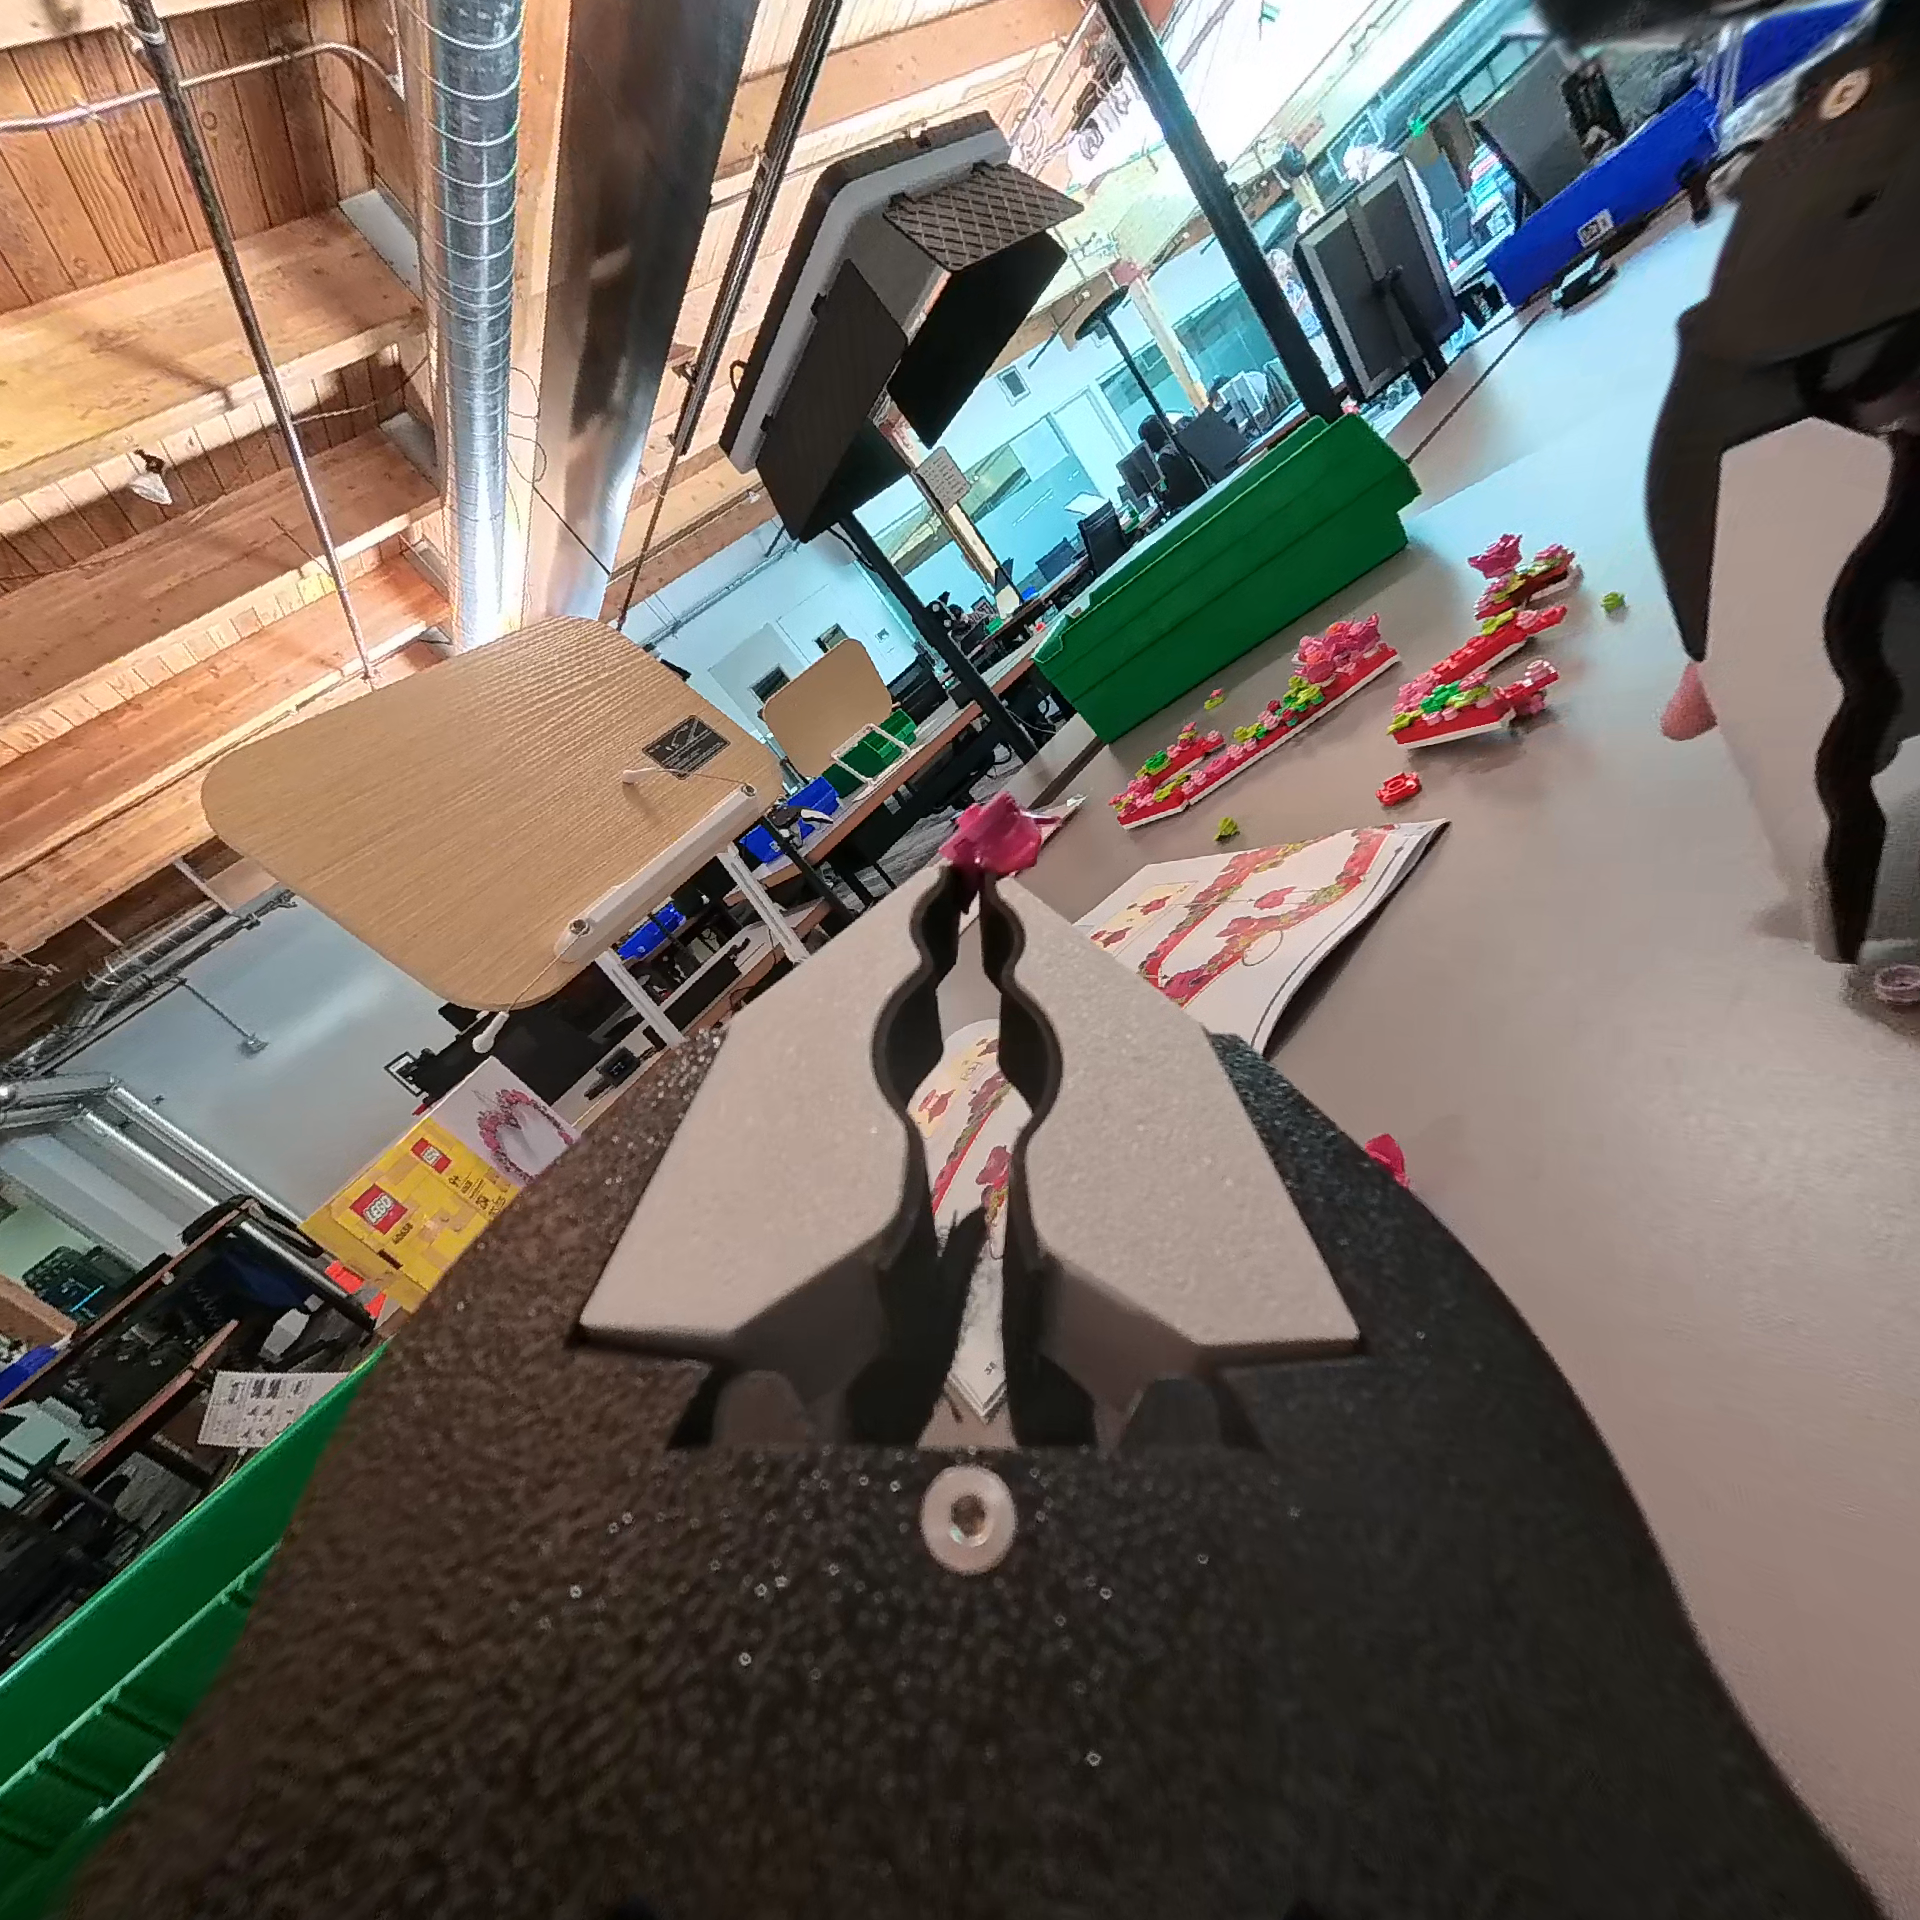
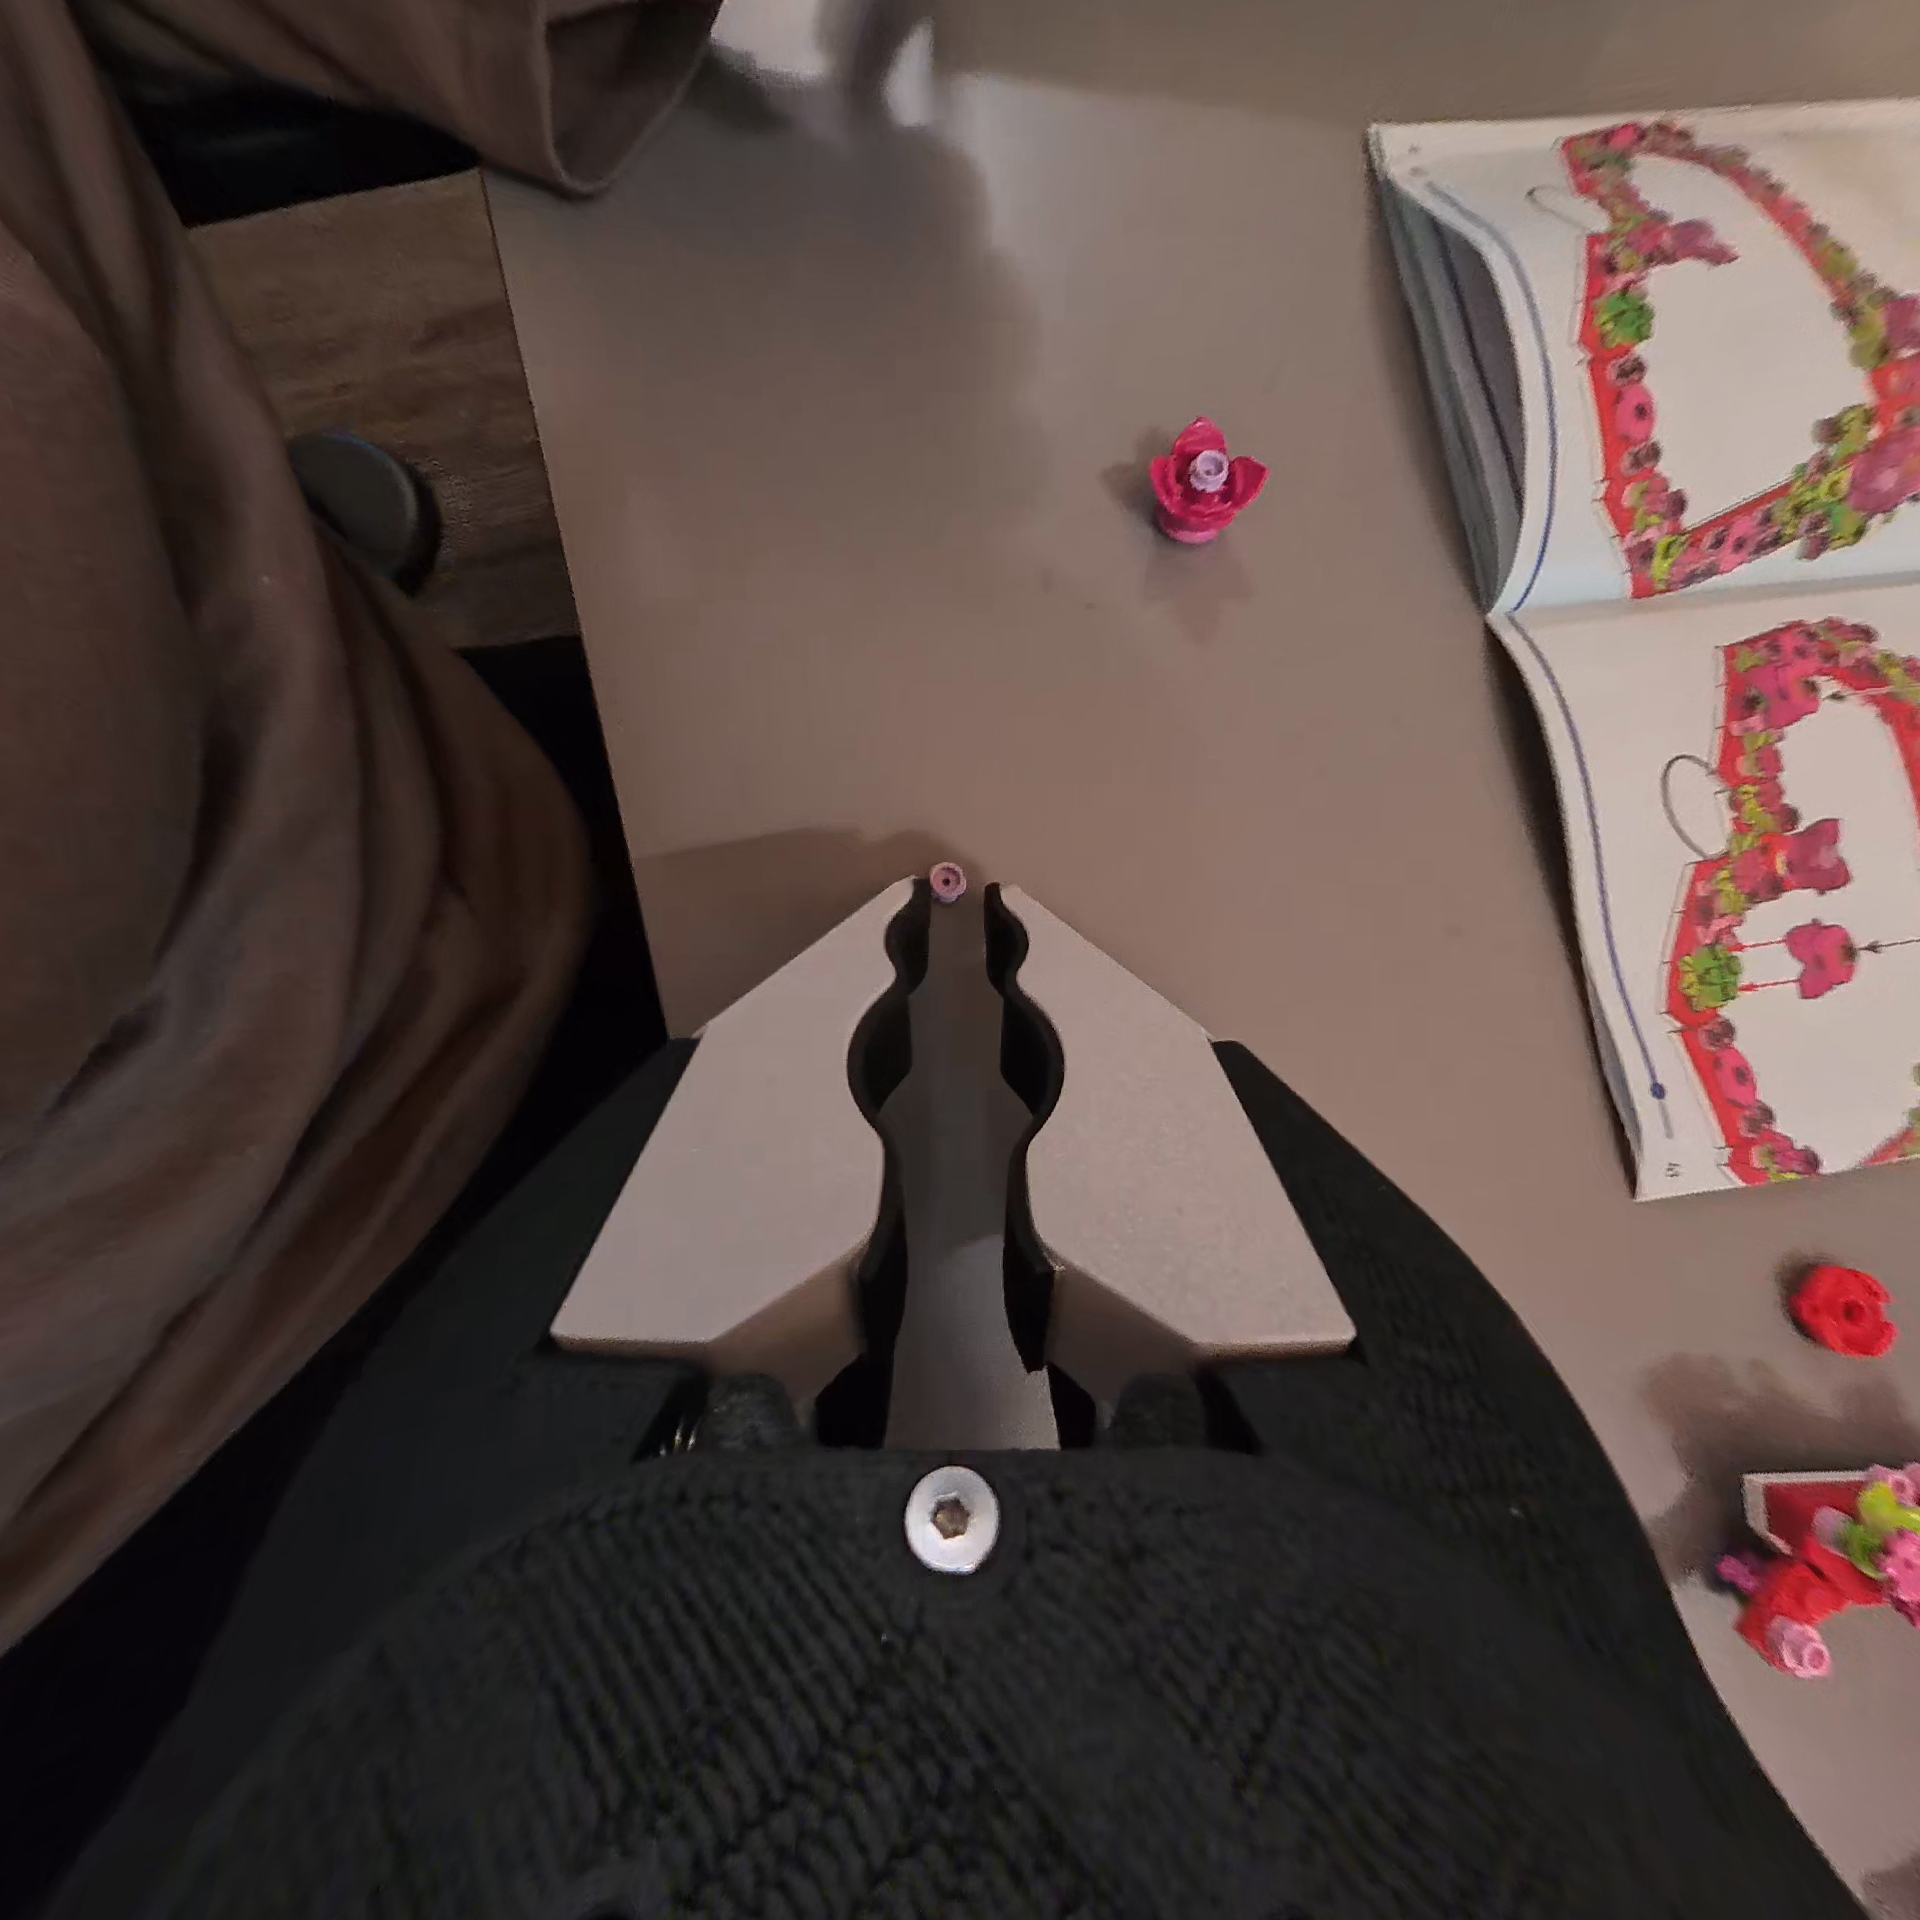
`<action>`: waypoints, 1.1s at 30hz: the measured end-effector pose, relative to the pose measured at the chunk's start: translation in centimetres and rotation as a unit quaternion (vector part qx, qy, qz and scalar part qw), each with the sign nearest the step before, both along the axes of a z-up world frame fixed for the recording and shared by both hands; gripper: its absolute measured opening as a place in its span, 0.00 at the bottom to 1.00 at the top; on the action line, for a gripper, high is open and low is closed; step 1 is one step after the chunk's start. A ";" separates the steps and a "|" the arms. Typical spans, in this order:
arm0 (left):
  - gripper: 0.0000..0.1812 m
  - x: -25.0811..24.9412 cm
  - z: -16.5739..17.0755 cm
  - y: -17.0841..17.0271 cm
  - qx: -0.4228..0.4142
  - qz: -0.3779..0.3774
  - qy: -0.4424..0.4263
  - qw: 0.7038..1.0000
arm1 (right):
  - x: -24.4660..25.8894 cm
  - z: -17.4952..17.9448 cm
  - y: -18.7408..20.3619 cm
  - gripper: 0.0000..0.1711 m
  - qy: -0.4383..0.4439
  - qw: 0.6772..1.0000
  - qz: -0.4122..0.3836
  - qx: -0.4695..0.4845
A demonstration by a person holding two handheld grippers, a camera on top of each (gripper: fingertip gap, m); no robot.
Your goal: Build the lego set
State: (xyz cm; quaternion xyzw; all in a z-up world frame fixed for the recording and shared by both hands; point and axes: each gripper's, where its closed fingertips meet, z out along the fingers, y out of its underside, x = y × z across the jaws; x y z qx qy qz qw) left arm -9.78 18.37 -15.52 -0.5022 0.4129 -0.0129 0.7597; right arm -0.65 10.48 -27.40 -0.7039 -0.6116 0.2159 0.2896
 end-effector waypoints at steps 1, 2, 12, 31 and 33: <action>0.01 0.0 0.0 0.0 0.000 0.000 0.000 1.000 | -0.1 0.1 0.2 0.06 0.003 1.000 -0.001 0.010; 0.00 0.0 0.0 0.0 0.000 0.000 0.001 1.000 | -0.1 0.1 0.2 0.05 0.005 1.000 -0.002 0.012; 0.00 0.1 0.2 -0.2 0.007 -0.003 -0.001 1.000 | -0.4 -0.2 0.1 0.05 0.009 1.000 0.005 -0.004; 0.00 2.5 1.8 -4.3 0.147 -0.040 0.048 0.987 | -7.4 14.8 2.1 0.03 0.136 0.982 0.125 0.030; 0.00 2.5 1.8 -4.3 0.143 -0.041 0.046 0.988 | -7.4 14.5 2.1 0.03 0.122 0.983 0.129 0.035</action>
